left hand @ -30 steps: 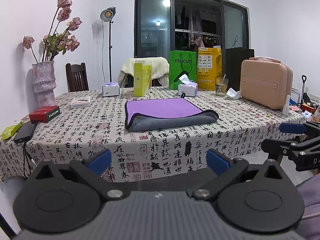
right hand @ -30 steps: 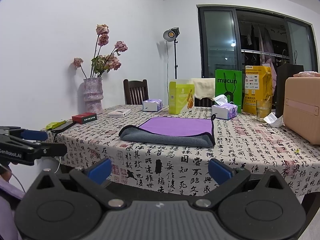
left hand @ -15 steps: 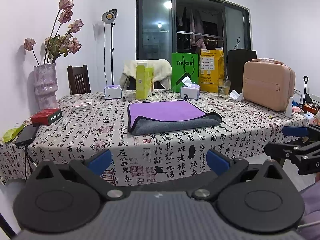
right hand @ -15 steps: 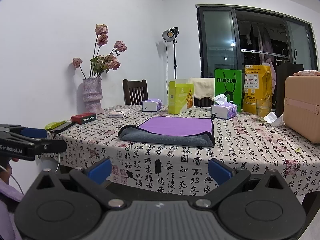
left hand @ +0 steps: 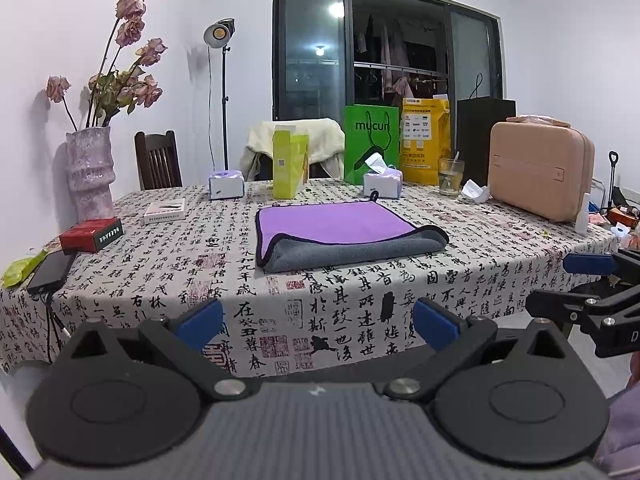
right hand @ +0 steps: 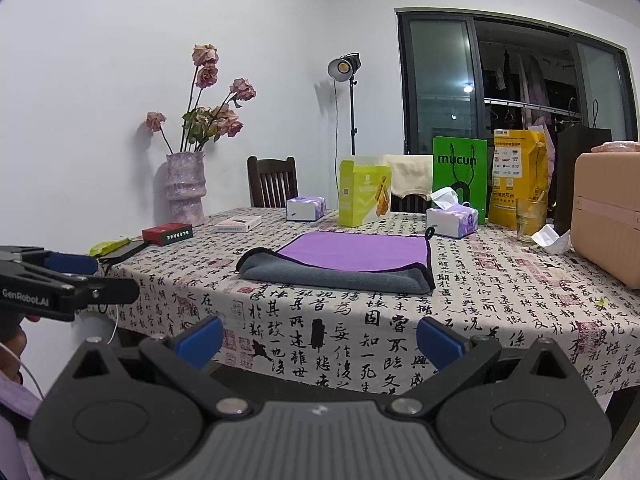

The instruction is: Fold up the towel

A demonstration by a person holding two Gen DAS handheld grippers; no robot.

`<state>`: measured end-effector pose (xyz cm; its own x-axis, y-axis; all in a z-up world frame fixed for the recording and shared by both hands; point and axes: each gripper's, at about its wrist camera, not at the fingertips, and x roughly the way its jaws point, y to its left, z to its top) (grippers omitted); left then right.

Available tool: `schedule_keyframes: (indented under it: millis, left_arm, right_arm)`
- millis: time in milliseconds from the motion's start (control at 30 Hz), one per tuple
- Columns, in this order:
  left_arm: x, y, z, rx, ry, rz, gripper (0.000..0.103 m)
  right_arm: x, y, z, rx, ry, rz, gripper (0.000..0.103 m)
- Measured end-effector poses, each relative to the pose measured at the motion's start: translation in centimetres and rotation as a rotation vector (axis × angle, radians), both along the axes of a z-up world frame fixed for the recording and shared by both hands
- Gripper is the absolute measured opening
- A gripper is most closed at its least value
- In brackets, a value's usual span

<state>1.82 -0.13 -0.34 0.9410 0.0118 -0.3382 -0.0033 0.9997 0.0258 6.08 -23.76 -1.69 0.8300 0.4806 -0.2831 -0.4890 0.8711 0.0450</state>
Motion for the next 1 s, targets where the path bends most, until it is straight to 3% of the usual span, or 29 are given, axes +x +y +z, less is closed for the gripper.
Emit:
schedule_keyframes:
  millis: [567, 1000]
  left_arm:
    - [4.3, 2.1, -0.6, -0.017, 0.041, 0.06, 0.103]
    - [10.6, 3.2, -0.9, 0.015, 0.043, 0.045, 0.103]
  right_arm:
    - [3.6, 0.4, -0.7, 0.002, 0.046, -0.018, 0.103]
    - [9.9, 0.6, -0.7, -0.001, 0.077, -0.074, 0.103]
